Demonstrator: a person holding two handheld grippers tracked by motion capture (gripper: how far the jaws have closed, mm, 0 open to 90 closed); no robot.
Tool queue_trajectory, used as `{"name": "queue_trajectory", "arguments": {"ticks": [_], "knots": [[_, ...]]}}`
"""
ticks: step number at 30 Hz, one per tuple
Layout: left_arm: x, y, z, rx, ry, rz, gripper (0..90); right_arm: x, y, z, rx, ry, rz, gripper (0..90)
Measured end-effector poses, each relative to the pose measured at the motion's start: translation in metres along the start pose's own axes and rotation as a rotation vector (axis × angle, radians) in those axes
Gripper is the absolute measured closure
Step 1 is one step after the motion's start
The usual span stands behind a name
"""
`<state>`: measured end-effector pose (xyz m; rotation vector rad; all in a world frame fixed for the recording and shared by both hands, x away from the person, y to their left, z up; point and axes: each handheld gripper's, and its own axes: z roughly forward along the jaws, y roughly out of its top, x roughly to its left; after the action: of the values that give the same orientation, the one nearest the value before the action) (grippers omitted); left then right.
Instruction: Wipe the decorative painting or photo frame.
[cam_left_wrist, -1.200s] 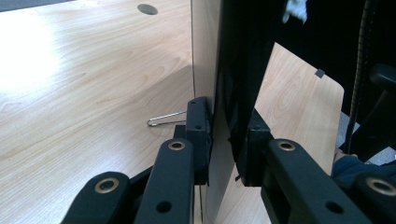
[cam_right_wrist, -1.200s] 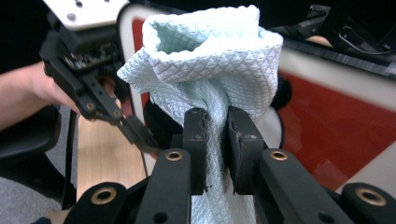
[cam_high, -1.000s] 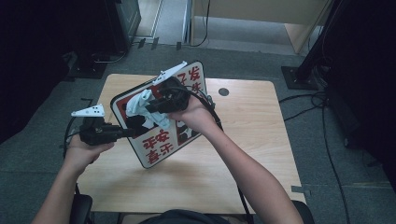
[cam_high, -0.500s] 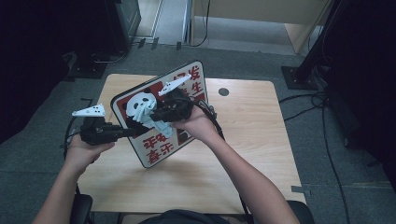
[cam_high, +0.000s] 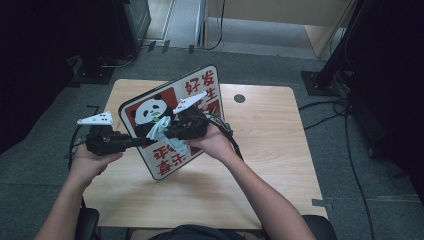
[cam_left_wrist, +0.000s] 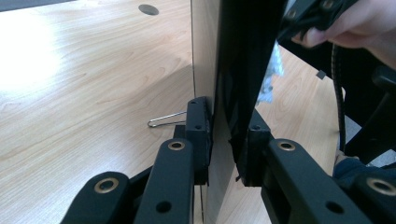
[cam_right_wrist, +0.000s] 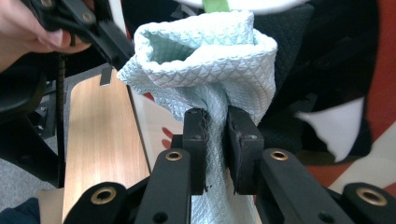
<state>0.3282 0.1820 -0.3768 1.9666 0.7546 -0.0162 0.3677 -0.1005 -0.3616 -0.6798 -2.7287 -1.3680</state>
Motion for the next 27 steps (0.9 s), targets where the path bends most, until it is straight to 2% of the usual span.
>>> {"name": "queue_trajectory", "arguments": {"ticks": [19,27], "knots": [[-0.001,0.0,0.0,0.002,-0.002,0.006,77.7,-0.007,-0.056,0.027,0.082,0.037,0.058,79.4],[0.0,0.0,0.0,0.001,-0.004,0.005,77.7,-0.009,-0.077,0.036,0.078,0.041,0.081,79.4]]}}
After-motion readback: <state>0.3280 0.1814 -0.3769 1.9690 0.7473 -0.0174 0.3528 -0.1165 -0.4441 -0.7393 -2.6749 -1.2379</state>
